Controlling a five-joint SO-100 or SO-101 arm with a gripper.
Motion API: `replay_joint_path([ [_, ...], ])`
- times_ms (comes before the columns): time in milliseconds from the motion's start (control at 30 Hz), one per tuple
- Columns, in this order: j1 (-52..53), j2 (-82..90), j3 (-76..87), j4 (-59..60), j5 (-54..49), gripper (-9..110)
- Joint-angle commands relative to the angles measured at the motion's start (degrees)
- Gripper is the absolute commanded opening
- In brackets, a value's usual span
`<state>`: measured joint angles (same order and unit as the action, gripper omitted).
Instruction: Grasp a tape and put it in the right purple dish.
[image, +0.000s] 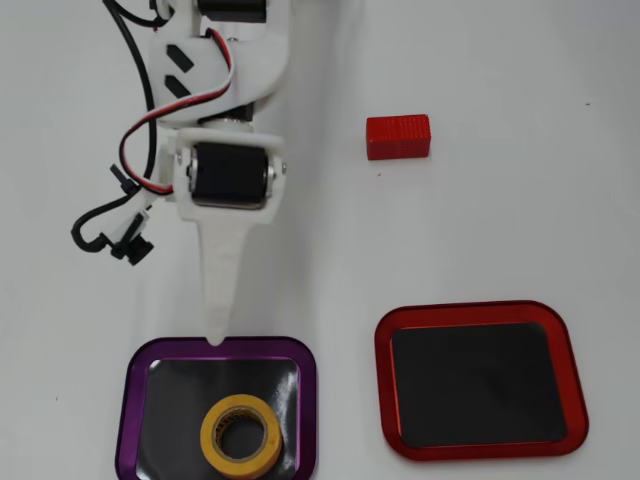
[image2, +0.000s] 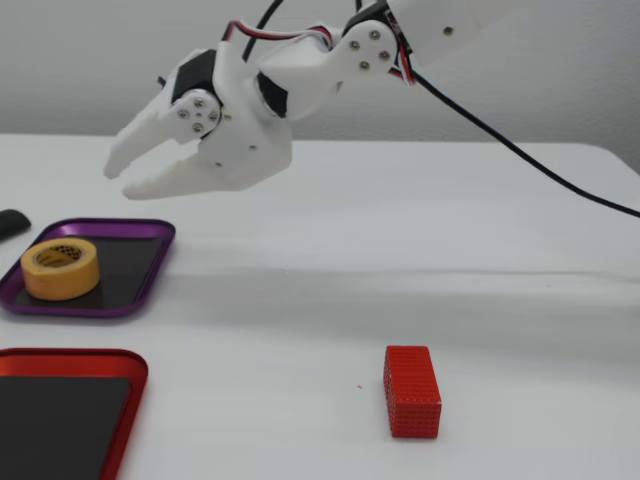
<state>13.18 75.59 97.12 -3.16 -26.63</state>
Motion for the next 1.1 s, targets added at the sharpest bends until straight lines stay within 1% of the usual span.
replay_joint_path([
  [0,0.4,6.4,-1.1,0.6,0.4,7],
  [133,-0.4,16.5,1.9,9.1,1.2,11],
  [233,-0.4,26.2,3.8,17.8,8.1,13],
  [467,-0.4,48.3,10.0,42.5,23.6,18],
  [567,-0.4,58.4,15.7,51.4,26.8,18],
  [667,-0.4,69.0,23.3,58.4,27.4,18],
  [800,-0.4,84.1,35.4,63.6,27.4,18],
  [1067,-0.4,112.0,59.5,69.3,27.2,18],
])
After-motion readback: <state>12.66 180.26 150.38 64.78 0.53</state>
